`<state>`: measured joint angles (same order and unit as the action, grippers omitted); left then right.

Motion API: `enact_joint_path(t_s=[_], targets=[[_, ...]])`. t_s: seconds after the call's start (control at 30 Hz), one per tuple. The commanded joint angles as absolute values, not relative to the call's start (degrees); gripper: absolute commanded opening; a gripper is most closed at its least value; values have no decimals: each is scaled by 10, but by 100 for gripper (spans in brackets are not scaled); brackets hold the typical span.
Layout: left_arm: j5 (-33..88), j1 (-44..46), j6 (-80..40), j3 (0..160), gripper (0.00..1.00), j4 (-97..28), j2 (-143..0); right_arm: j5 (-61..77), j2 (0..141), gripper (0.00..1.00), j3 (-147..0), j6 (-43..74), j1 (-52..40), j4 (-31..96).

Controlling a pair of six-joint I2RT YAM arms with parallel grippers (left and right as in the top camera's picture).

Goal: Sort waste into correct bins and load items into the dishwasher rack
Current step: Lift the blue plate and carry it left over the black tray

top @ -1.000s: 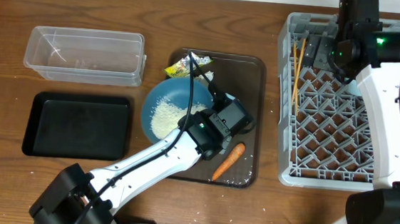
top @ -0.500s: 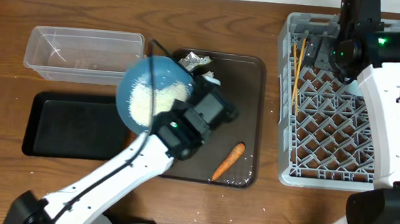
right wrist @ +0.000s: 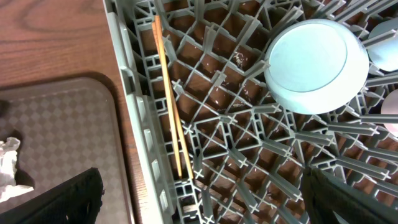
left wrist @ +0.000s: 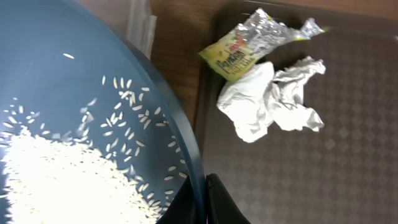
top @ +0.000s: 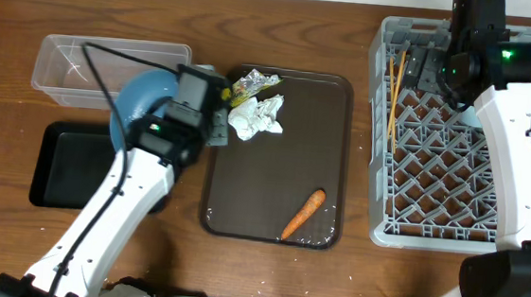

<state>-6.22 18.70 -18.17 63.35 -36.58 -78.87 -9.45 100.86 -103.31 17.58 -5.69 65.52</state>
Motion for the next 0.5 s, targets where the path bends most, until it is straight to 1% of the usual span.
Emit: enact_joint_path(t_s=[0.0,0.47], targets=[[14,145,-182,637,6,-358,-781,-96,1005,99,-1034,182,-61,655],[114,28,-182,637,6,-371,-744,-96,1005,99,-1034,182,-60,656]])
